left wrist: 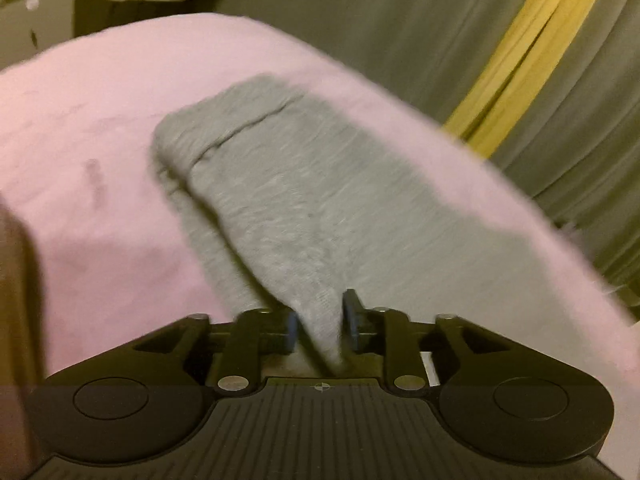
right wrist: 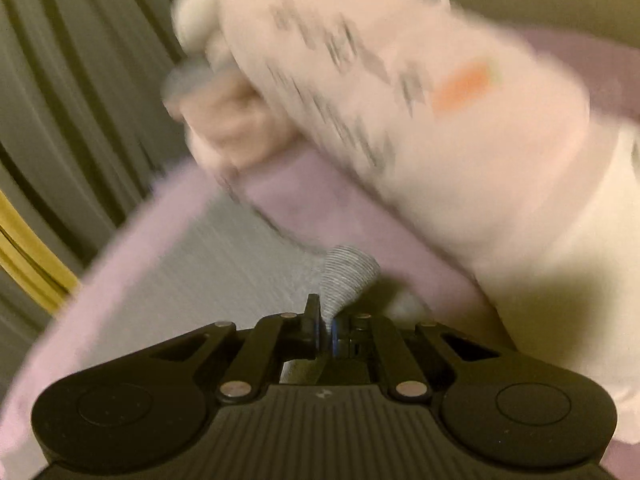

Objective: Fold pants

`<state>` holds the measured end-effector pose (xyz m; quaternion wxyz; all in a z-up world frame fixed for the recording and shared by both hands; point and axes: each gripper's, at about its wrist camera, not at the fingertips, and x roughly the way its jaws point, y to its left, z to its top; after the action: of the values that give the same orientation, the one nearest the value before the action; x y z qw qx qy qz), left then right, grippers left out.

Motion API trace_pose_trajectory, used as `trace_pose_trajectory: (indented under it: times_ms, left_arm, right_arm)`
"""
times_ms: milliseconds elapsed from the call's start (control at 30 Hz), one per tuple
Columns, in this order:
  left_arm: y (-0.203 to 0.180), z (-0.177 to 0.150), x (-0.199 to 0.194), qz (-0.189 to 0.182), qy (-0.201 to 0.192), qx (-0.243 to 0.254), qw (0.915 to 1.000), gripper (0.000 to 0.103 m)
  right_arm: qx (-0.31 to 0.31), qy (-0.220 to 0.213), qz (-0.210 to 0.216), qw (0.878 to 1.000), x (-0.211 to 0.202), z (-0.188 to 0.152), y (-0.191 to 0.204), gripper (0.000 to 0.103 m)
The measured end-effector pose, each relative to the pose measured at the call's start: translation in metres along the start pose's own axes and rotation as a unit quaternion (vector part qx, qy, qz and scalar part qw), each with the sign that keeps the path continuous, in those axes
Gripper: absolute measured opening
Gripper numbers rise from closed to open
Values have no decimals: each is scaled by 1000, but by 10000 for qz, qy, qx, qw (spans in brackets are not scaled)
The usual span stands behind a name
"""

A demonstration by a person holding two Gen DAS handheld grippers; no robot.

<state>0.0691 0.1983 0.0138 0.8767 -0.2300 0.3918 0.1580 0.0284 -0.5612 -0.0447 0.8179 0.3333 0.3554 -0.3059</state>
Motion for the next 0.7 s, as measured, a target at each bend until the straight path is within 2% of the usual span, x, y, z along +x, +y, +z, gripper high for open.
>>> trace_pose_trajectory:
  times_ms: [33, 67, 100, 133, 267, 300, 367, 500, 600, 633, 700]
  left_arm:
    - [-4, -1, -3, 105, -88, 152, 9998, 38]
    - [-9, -2, -10, 205, -233, 315, 9990, 59]
    - [-15, -1, -16, 318, -345, 418, 9980, 82]
    - [-20, -1, -25, 536, -558, 525, 9956, 88]
    - [-36, -6, -56, 911, -1100, 786, 9866, 91]
    - [-39, -8, -61, 884, -1164, 782, 9862, 95]
    - [-47, -19, -69, 664, -1260, 745, 9870, 96]
    - [-68, -43, -63, 260, -1063, 747, 9912, 96]
    - [-83, -63, -51, 212, -712, 887, 9933, 96]
    - [-89, -70, -48, 156, -665, 934, 9933, 96]
    - [-94, -81, -40, 76, -625, 1005, 9929, 96]
  right_arm:
    - [36, 2, -61, 10000, 1, -2, -4, 8]
    - [94, -59, -48, 9999, -3, -4, -6, 9]
    - [157, -126, -44, 9998, -7, -3, -8, 16]
    - [177, -199, -90, 9996, -12, -2, -9, 18]
    - [132, -668, -171, 9975, -38, 6, -9, 19]
    - [97, -781, -76, 9969, -43, 7, -8, 19]
    - [-8, -902, 121, 9958, -48, 5, -4, 19]
    - [-379, -671, 296, 9966, -40, -3, 3, 19]
    - [-698, -826, -668, 9919, -35, -5, 10, 19]
    - [-666, -896, -745, 9910, -38, -4, 6, 19]
    - [-526, -977, -312, 9933, -46, -2, -3, 19]
